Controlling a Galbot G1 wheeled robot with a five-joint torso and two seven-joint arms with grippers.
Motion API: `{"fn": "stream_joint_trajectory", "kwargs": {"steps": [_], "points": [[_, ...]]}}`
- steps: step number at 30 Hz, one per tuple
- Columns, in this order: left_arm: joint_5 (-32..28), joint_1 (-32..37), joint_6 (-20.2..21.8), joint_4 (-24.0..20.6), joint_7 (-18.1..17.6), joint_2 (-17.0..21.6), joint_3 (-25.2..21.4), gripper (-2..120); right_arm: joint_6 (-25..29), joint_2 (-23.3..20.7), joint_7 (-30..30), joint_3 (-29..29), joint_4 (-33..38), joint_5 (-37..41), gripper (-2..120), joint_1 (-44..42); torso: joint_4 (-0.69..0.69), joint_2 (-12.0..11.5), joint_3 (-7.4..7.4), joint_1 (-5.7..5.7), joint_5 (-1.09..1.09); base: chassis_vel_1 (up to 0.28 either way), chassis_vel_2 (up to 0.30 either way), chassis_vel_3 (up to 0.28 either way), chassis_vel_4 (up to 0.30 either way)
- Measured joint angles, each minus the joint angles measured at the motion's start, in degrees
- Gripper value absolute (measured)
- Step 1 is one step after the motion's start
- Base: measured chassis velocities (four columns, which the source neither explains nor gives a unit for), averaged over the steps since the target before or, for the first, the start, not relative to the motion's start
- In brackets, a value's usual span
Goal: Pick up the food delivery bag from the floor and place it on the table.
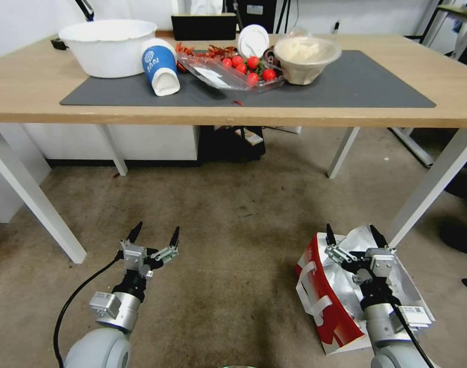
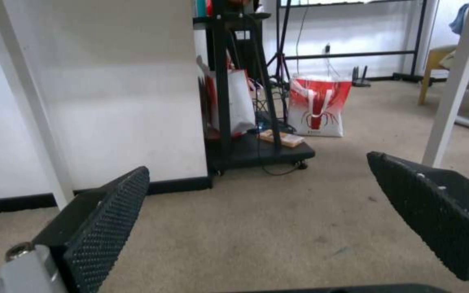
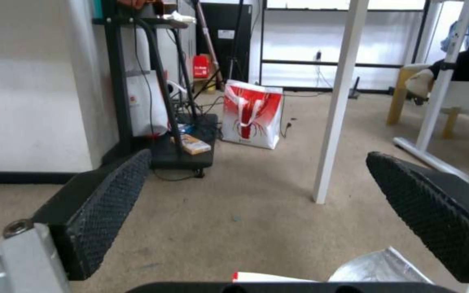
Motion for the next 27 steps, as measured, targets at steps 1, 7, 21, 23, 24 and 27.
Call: {"fn": "stream_joint_trajectory", "kwargs": {"steps": [1,7,21,23,24,27], "points": [[0.0,0.0,0.0,0.0,0.0,0.0,0.0,100,0.0,0.0,0.0,0.0,0.0,0.0,100,0.0,0.00,-0.2,-0.15,-0.01,0.00,0.000,0.000,0.000,0.000],[0.0,0.0,-0.2,0.1,0.0,0.0,-0.1,100,0.0,-0.1,0.0,0.0,0.0,0.0,100,0.0,0.00,-1.5,-1.41,-0.12,0.00,0.000,0.000,0.000,0.000],[-0.2,-0.1,-1.1,0.6,0.5,-0.2,0.1,100,0.1,-0.2,-0.1,0.0,0.2,-0.1,100,-0.2,0.00,-3.6,-2.62,-0.41,0.00,0.000,0.000,0.000,0.000],[-0.4,-0.2,-3.1,1.0,1.6,-0.2,0.0,100,-0.3,-0.5,0.2,0.2,0.2,0.2,100,-0.1,-0.01,-3.6,-2.62,-0.42,0.01,0.000,0.000,0.000,0.000],[-0.2,-0.2,-3.9,1.2,2.0,-0.2,-0.1,100,-0.7,-0.8,0.5,0.5,0.2,0.5,100,0.1,-0.01,-3.6,-2.62,-0.42,0.01,0.000,0.000,0.000,0.000],[0.3,0.0,-5.5,1.3,1.0,-0.1,0.8,100,-4.9,-4.7,2.2,4.2,-0.6,3.3,100,1.9,0.00,-3.6,-2.62,-0.42,0.04,0.000,0.000,0.000,0.000]]}}
